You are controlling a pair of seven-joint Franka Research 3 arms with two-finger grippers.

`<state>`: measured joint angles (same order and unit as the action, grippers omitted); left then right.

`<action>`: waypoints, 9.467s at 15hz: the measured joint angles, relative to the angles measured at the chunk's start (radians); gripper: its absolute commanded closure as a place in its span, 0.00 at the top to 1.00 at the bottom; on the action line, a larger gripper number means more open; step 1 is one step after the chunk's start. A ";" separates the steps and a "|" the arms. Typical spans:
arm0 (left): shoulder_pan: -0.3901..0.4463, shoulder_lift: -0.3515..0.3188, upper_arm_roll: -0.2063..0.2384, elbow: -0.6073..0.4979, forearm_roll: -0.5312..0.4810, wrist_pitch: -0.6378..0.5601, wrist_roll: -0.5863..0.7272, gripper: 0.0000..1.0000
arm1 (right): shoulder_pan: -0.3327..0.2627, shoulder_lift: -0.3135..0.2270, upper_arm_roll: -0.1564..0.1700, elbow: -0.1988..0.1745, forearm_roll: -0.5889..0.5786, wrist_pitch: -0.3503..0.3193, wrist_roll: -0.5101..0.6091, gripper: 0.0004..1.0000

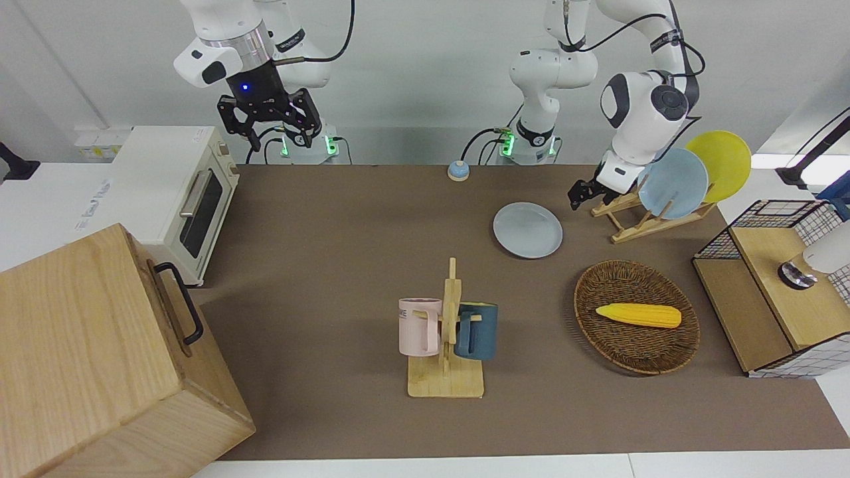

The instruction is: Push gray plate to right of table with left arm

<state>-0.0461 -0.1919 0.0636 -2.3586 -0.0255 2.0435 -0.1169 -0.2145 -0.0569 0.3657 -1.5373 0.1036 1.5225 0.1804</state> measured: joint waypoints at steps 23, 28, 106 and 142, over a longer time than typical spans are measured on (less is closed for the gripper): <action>-0.016 0.072 -0.044 -0.164 -0.014 0.275 -0.066 0.69 | 0.000 0.000 0.000 0.000 0.000 0.000 0.000 1.00; -0.016 0.074 -0.047 -0.164 -0.020 0.275 -0.066 0.45 | 0.000 0.000 0.000 0.000 0.000 0.000 0.000 1.00; -0.381 0.323 -0.429 0.067 -0.150 0.514 -1.005 0.00 | 0.000 0.000 0.000 0.000 0.000 0.000 0.000 1.00; -0.148 0.222 -0.386 0.174 0.012 0.189 -0.674 0.99 | 0.000 0.000 0.000 0.000 0.000 0.000 0.000 1.00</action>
<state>-0.1944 0.0299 -0.3224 -2.1844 -0.0139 2.2325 -0.7913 -0.2145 -0.0569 0.3657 -1.5372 0.1036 1.5225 0.1804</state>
